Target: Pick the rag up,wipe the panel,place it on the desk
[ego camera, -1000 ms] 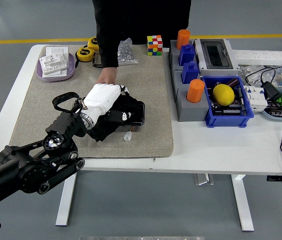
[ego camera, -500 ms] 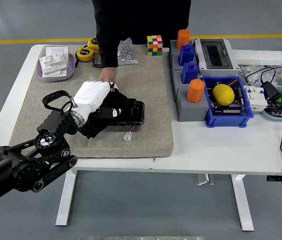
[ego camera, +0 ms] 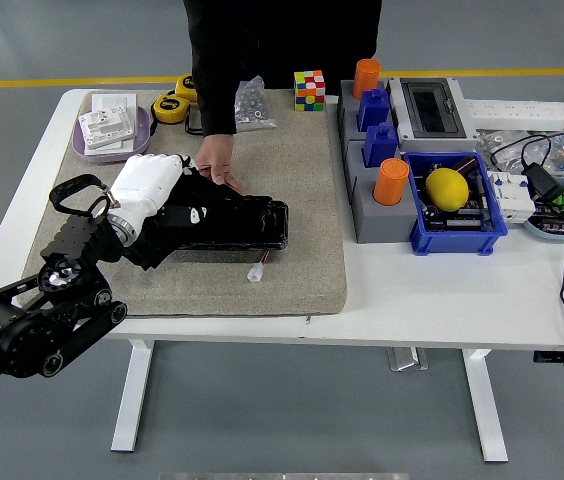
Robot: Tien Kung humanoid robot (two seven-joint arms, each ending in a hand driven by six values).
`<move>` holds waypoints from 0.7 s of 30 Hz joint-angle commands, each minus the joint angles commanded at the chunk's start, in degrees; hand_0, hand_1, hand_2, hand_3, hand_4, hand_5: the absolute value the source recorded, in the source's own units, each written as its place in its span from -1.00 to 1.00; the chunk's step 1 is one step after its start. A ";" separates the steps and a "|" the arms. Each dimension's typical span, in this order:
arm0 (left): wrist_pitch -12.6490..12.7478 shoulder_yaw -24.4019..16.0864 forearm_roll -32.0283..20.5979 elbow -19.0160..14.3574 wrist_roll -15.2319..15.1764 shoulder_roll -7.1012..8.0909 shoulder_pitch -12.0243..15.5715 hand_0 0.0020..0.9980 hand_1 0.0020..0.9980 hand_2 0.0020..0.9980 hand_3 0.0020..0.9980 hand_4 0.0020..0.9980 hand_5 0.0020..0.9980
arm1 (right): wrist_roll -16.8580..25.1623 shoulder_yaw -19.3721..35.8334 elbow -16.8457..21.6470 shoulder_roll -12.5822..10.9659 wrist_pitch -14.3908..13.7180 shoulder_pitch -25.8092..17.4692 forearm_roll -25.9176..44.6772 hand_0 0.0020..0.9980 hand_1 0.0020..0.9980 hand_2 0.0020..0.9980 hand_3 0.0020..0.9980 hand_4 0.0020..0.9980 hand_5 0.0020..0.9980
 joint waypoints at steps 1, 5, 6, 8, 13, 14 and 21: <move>-0.01 -0.55 0.12 0.10 0.01 0.16 0.27 -0.47 -0.81 -0.18 -0.51 -1.00 -1.00 | -0.01 0.04 0.01 0.02 0.01 -0.02 -0.04 0.37 -0.08 0.29 0.24 1.00 0.36; -0.01 -2.09 0.61 0.46 -0.01 0.83 0.88 -0.47 -0.81 -0.19 -0.51 -1.00 -1.00 | -0.02 0.29 0.00 0.06 0.06 -0.05 -0.10 0.38 -0.08 0.29 0.24 1.00 0.36; 0.00 -2.91 0.56 0.83 -0.03 0.81 1.08 -0.47 -0.81 -0.19 -0.51 -1.00 -1.00 | -0.04 0.33 -0.02 0.06 0.08 -0.05 -0.10 0.38 -0.08 0.29 0.24 1.00 0.36; 0.01 -4.11 0.88 1.10 -0.06 0.89 1.30 -0.47 -0.81 -0.19 -0.51 -1.00 -1.00 | -0.03 0.45 0.00 0.10 0.07 -0.06 -0.12 0.38 -0.08 0.29 0.24 1.00 0.36; 0.20 -5.42 0.98 1.47 -0.15 1.30 1.48 -0.48 -0.81 -0.19 -0.51 -1.00 -1.00 | 0.03 0.52 0.10 0.05 -0.07 0.03 -0.06 0.37 -0.08 0.29 0.24 1.00 0.36; 0.20 -5.48 0.94 1.60 -0.14 1.41 1.51 -0.48 -0.81 -0.19 -0.51 -1.00 -1.00 | 0.02 0.54 0.13 0.05 -0.09 0.03 -0.09 0.37 -0.08 0.29 0.24 1.00 0.36; 0.17 -5.58 0.98 1.92 -0.13 1.65 1.96 -0.47 -0.82 -0.19 -0.51 -1.00 -1.00 | -0.01 0.67 0.15 0.06 -0.09 0.01 -0.15 0.37 -0.08 0.29 0.24 1.00 0.37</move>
